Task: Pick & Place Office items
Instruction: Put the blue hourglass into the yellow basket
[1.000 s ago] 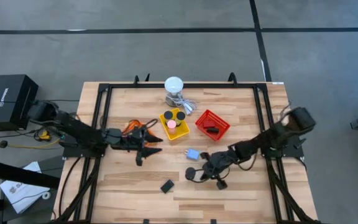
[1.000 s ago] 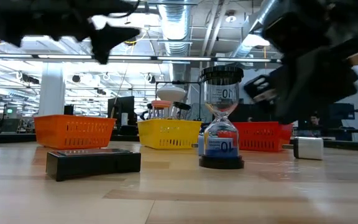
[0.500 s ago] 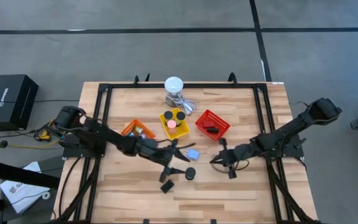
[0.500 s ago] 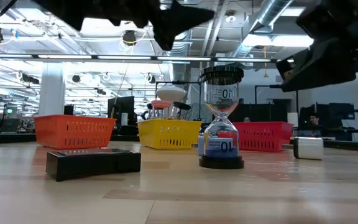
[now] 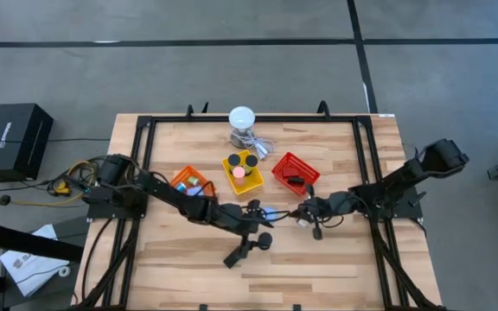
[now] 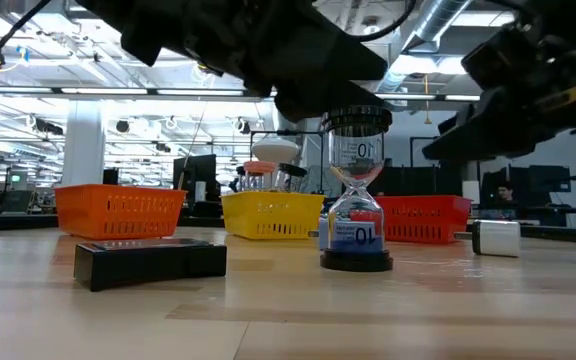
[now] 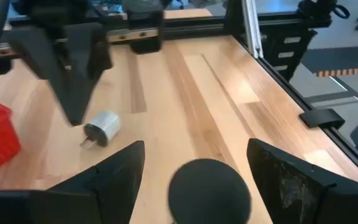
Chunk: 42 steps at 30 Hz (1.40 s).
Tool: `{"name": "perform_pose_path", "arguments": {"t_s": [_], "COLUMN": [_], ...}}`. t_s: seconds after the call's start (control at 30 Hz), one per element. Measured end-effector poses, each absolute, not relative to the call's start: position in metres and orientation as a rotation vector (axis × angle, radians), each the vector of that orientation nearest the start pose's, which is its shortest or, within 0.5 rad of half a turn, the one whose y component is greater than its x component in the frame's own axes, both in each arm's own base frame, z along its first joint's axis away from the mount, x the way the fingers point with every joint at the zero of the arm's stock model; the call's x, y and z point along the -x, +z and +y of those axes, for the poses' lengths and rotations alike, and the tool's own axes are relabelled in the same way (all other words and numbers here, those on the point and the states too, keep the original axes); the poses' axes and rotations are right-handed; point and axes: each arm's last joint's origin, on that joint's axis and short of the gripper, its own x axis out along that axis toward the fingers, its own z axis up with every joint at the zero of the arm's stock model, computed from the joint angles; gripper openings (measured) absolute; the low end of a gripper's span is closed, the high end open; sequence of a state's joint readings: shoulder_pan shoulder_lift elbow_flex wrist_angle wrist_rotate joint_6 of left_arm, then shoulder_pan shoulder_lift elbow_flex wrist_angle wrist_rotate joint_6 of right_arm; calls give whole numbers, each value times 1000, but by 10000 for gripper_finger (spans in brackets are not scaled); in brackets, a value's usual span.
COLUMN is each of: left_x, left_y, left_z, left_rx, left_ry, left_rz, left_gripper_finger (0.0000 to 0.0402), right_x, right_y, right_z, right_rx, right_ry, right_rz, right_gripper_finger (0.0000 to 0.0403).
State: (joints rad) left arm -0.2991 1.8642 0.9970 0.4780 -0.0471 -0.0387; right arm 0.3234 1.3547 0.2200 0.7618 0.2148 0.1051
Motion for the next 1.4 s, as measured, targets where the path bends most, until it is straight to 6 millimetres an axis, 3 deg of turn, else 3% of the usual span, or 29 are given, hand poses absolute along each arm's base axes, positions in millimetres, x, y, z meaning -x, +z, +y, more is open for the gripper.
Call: {"name": "perform_pose_path", "arguments": {"t_s": [0.63, 1.4], "left_x": [-367, -364], "left_y": [158, 153], "left_z": [-114, -111], "left_rx": [-48, -53], "left_ry": [-214, -218], "left_rz": [437, 440], "left_gripper_finger": [308, 293], "right_x": [-206, -206], "right_y": [121, 121], "right_z": [56, 56], "right_rx": [-5, 6], "right_ry": [60, 62], "right_rz": [389, 390], "right_gripper_finger": [0, 0]}}
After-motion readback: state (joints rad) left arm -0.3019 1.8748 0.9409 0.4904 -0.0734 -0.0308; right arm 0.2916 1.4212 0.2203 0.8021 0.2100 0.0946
